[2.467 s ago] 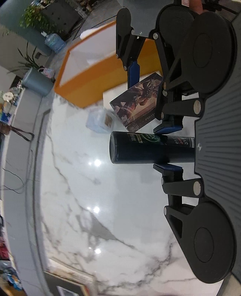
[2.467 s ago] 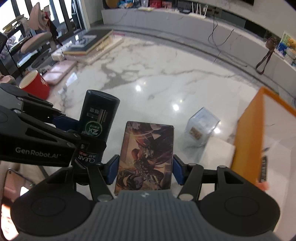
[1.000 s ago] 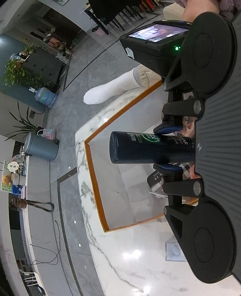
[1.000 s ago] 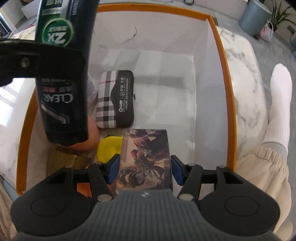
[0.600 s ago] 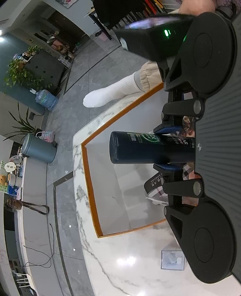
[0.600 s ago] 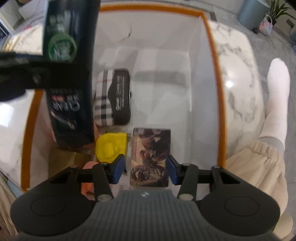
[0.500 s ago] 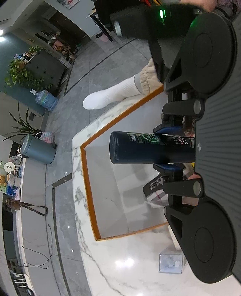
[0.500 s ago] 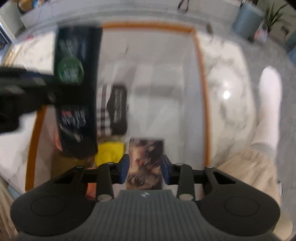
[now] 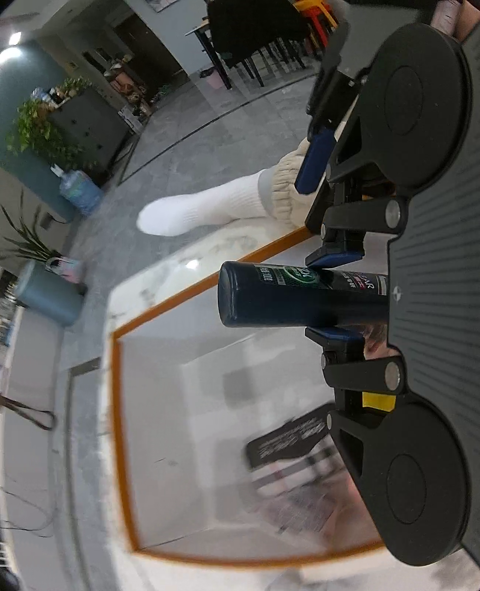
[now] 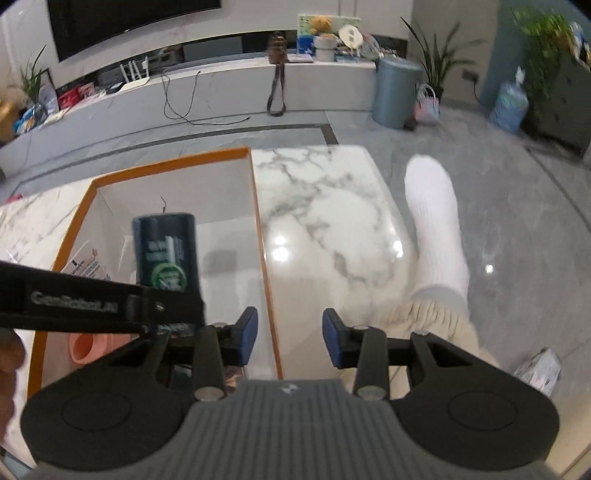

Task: Organize rigid objects
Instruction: 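Lower both items into the shoebox and open both tools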

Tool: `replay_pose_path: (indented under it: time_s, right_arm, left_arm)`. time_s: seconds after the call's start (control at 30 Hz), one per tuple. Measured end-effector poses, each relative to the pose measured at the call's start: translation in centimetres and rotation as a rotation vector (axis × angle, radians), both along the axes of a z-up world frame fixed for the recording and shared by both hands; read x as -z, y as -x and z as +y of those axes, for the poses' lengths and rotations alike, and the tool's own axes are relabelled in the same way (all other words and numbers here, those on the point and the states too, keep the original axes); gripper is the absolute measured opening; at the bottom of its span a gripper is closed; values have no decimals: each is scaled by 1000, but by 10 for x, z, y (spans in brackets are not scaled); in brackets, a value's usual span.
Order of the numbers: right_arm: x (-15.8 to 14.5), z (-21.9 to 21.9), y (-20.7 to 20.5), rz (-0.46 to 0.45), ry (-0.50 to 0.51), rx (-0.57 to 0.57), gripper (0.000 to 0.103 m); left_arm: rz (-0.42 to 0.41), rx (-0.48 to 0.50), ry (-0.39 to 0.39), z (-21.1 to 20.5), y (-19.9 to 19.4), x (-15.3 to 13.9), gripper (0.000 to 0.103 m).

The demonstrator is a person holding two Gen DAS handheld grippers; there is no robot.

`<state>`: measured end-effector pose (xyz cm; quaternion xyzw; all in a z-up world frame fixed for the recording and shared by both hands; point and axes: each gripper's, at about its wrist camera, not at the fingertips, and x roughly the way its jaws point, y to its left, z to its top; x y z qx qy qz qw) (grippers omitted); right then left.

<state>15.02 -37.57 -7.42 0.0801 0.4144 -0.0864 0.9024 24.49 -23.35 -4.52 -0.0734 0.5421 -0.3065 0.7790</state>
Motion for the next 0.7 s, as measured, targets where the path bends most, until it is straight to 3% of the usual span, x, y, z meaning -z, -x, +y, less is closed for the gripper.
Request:
replay_pose_path:
  time_s: [0.3, 0.47, 0.7]
  right_arm:
    - [6, -10, 2, -20, -35, 5, 44]
    - [5, -9, 3, -21, -26, -9, 44]
    - [6, -3, 2, -12, 1, -36, 45]
  left_arm:
    - [227, -107, 29, -12, -23, 40, 37]
    - [283, -123, 6, -14, -33, 54, 37]
    - [212, -99, -16, -16, -27, 36, 37]
